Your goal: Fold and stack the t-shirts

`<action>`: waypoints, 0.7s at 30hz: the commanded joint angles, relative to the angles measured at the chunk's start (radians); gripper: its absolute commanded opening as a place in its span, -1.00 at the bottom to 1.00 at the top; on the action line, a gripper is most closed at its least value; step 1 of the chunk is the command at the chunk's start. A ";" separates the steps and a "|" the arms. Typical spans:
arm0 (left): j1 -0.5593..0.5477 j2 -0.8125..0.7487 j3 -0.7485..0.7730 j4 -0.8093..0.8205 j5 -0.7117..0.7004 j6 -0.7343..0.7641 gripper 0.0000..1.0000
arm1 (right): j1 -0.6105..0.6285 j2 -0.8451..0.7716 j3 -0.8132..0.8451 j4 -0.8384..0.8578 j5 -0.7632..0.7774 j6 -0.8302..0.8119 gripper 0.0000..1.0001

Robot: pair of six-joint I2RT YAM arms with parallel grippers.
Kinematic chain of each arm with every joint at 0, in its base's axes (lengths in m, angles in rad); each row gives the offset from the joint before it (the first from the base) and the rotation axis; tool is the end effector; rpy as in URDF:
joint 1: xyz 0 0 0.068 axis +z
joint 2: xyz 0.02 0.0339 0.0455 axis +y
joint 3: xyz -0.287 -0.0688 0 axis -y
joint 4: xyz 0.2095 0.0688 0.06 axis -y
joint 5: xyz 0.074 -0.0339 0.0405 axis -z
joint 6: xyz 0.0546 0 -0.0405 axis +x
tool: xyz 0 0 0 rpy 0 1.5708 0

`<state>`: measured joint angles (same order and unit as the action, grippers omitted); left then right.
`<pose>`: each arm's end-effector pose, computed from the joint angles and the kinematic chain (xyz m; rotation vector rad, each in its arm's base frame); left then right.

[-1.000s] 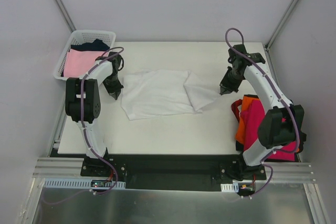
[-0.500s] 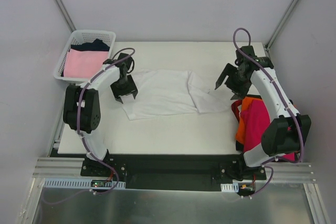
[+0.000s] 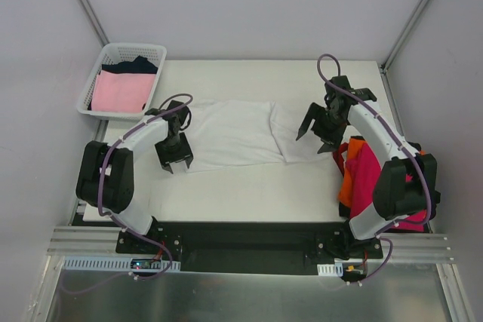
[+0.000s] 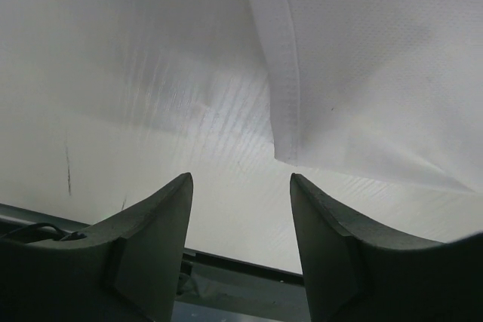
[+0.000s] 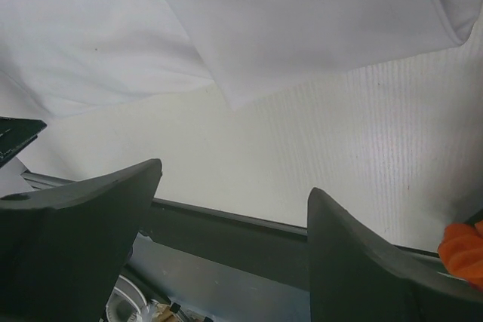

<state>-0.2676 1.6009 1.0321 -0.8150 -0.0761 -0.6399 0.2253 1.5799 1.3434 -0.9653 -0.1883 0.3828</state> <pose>0.2531 -0.0651 0.2119 -0.5545 2.8875 -0.0203 0.2769 0.0739 0.2907 0.1721 2.8122 0.4112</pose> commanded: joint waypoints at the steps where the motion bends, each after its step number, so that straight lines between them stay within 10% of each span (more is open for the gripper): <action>1: 0.002 -0.004 0.011 0.097 0.024 0.017 0.11 | 0.006 0.006 0.017 0.010 -0.023 -0.012 0.67; 21: 0.001 0.120 0.054 0.243 0.117 0.068 0.15 | 0.008 0.077 0.114 -0.035 -0.028 -0.010 0.66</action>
<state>-0.2676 1.7580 1.0985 -0.5789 0.0189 -0.5858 0.2264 1.6276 1.3952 -0.9741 -0.2008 0.3759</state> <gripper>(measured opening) 0.575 0.830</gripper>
